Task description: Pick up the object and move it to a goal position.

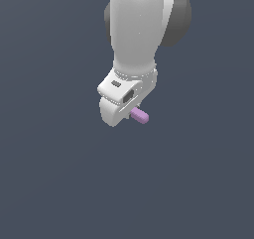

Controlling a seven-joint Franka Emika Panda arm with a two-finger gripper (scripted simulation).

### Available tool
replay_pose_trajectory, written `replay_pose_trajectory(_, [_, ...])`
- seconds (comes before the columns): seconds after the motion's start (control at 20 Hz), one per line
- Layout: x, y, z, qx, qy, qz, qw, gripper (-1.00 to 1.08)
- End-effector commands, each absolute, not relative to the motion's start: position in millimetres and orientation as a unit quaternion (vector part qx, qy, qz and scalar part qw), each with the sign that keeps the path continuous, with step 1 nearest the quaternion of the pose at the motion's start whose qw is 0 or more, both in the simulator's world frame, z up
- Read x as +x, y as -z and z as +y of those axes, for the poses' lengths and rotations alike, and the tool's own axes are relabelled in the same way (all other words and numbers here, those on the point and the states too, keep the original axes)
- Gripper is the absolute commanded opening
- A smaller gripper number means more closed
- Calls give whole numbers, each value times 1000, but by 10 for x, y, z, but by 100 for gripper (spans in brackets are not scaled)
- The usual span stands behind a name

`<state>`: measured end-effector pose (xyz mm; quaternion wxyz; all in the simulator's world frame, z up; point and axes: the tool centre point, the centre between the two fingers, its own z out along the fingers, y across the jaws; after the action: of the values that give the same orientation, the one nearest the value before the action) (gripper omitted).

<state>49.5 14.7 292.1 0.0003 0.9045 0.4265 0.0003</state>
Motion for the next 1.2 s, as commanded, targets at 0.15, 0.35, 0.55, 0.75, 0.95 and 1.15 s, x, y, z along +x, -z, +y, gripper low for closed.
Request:
replay_pose_trajectory(0.15, [441, -3556, 87, 904, 0, 427, 0, -100])
replay_pose_trajectory(0.35, [418, -3961, 44, 905, 0, 426, 0, -100])
replay_pose_trajectory(0.55, [407, -4259, 11, 905, 0, 426, 0, -100])
replay_pose_trajectory(0.75, [403, -4461, -11, 905, 0, 426, 0, -100])
replay_pose_trajectory(0.95, [404, -4581, -25, 905, 0, 426, 0, -100])
replay_pose_trajectory(1.15, [406, -4636, -30, 905, 0, 426, 0, -100])
